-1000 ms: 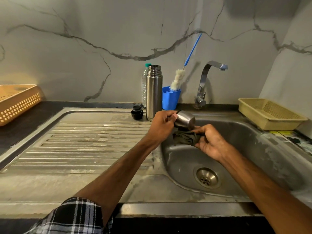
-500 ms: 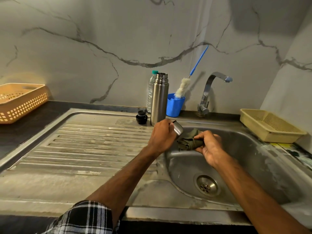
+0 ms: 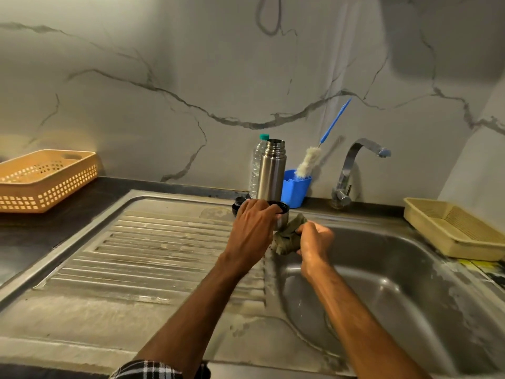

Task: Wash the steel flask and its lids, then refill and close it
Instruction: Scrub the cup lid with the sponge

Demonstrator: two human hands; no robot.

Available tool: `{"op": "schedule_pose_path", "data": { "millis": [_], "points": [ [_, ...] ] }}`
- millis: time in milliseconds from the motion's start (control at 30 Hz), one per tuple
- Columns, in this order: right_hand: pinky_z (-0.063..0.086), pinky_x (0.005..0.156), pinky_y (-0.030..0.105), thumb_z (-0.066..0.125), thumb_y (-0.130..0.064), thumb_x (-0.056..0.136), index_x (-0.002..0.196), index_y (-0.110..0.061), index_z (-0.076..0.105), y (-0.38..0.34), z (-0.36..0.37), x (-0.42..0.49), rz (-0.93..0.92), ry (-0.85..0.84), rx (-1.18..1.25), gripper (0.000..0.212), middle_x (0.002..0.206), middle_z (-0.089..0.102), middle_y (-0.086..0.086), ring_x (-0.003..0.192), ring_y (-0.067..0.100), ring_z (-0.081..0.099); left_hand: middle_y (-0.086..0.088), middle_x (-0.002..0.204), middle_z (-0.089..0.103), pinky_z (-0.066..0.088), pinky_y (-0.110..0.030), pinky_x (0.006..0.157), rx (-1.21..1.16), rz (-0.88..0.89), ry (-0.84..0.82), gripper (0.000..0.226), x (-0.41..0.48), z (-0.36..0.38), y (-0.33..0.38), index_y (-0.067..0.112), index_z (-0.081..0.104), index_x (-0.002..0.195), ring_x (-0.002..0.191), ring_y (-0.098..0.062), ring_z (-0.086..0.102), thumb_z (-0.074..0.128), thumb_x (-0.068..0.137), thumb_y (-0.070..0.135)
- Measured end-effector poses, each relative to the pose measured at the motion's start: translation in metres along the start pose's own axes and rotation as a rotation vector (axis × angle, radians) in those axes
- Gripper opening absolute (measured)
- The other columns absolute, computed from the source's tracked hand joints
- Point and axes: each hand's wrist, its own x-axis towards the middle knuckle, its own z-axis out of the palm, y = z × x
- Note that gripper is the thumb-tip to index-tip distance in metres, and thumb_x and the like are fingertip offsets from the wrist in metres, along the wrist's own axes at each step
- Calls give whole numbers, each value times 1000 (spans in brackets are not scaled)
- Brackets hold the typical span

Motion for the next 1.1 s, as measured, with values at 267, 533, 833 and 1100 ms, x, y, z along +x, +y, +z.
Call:
{"op": "schedule_pose_path", "data": {
  "millis": [267, 533, 833, 1100],
  "points": [
    [42, 52, 27, 57, 1, 81, 67, -9, 62, -1, -8, -1, 128, 12, 88, 17, 64, 58, 7, 58, 19, 51, -9, 119, 63, 47, -24, 75, 110, -50, 10, 22, -2, -22, -22, 17, 70, 118, 102, -21, 62, 59, 99, 13],
    [46, 63, 36, 57, -1, 79, 66, -8, 59, -2, -15, -3, 174, 0, 112, 15, 65, 57, 8, 67, 23, 54, -13, 104, 70, 61, -35, 64, 106, -61, 114, 20, 0, -40, -60, 7, 76, 109, 79, -22, 69, 70, 92, -2],
    [48, 63, 33, 55, 1, 80, 64, -7, 59, 1, -15, -1, 176, -9, 120, 18, 64, 60, 7, 67, 24, 57, -16, 105, 73, 54, -39, 58, 235, -269, 56, 20, 13, -36, -92, 6, 79, 100, 80, -35, 70, 65, 90, -4],
    [41, 55, 29, 56, 1, 78, 62, -7, 58, 5, -14, 5, 140, 36, 94, 17, 62, 56, 7, 65, 23, 53, -15, 102, 69, 37, -32, 59, 271, -363, -45, 16, 10, -19, -105, 4, 75, 94, 82, -30, 67, 59, 97, 5]
  ]
}}
